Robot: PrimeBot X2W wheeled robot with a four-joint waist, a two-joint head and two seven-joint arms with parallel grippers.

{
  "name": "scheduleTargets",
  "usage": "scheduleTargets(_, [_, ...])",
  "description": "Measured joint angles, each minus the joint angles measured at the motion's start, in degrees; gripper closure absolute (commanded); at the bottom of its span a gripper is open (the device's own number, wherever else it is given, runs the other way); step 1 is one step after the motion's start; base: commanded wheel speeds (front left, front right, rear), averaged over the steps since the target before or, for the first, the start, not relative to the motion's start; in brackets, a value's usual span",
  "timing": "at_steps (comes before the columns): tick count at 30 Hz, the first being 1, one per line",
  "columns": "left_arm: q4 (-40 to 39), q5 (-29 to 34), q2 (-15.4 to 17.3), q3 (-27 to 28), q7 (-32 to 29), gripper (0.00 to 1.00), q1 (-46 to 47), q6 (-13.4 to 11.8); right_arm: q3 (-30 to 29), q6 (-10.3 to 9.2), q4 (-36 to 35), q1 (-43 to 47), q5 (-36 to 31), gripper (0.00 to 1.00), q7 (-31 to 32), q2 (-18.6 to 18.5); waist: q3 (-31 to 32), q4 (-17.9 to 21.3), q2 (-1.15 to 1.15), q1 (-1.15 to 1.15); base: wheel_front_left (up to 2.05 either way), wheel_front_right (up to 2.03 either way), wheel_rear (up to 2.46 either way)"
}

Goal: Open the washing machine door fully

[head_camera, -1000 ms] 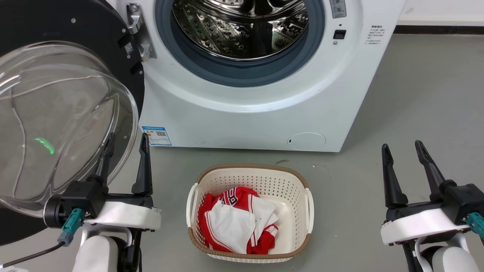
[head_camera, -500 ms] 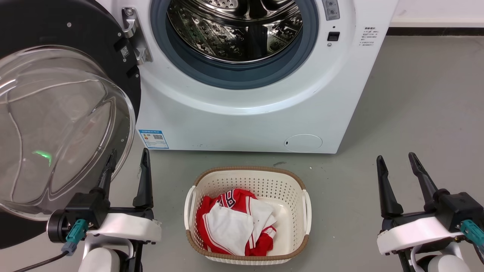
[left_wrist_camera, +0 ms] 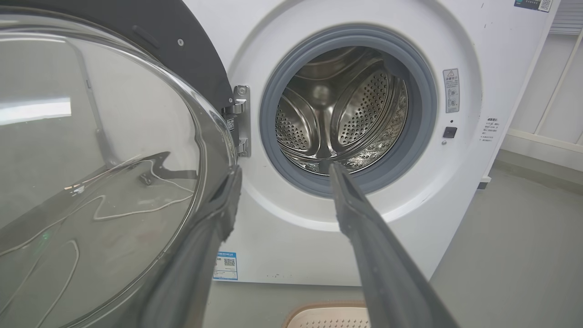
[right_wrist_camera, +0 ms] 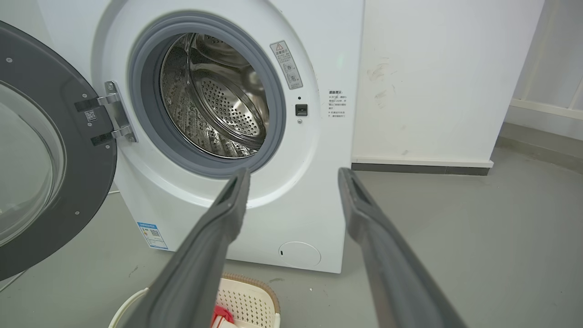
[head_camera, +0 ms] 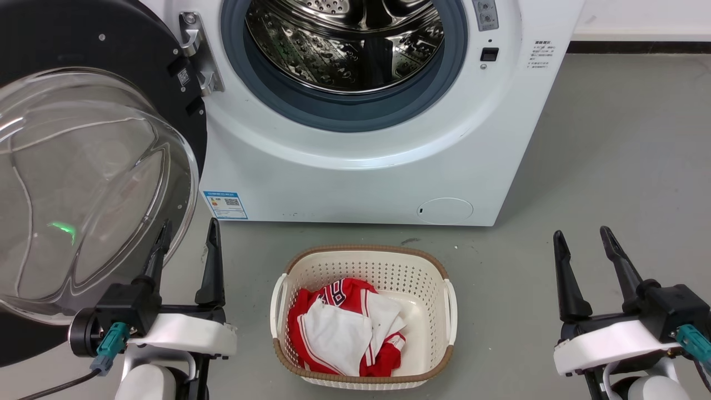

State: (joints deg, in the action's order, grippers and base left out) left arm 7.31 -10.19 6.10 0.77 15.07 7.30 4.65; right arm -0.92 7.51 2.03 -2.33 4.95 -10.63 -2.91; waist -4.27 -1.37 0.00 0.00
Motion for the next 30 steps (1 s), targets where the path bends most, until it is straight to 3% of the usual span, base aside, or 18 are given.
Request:
scheduleTargets(1, [-0.02, 0.00, 0.00, -0.02, 0.00, 1.00, 0.00, 0.00, -0.03, 0.00, 0.00, 0.00, 0.02, 1.00, -0.01, 0.00, -0.04, -0.01, 0.00, 0.00, 0.00, 0.00, 0.00])
scheduleTargets(8, [3.65, -0.87, -0.93, -0.25, -0.86, 1.00, -2.52, -0.03, 0.03, 0.00, 3.31, 1.80, 0.74, 1.00, 0.27, 0.02, 0.02, 0.02, 0.00, 0.00, 0.00, 0.00, 0.00])
scheduleTargets(30, [4.43, -23.17, -1.41, 1.35, -6.39, 1.00, -2.50, 0.49, 0.02, 0.00, 5.60, 1.16, 25.87, 1.00, 3.63, -0.74, 0.74, 0.26, 0.00, 0.00, 0.00, 0.00, 0.00])
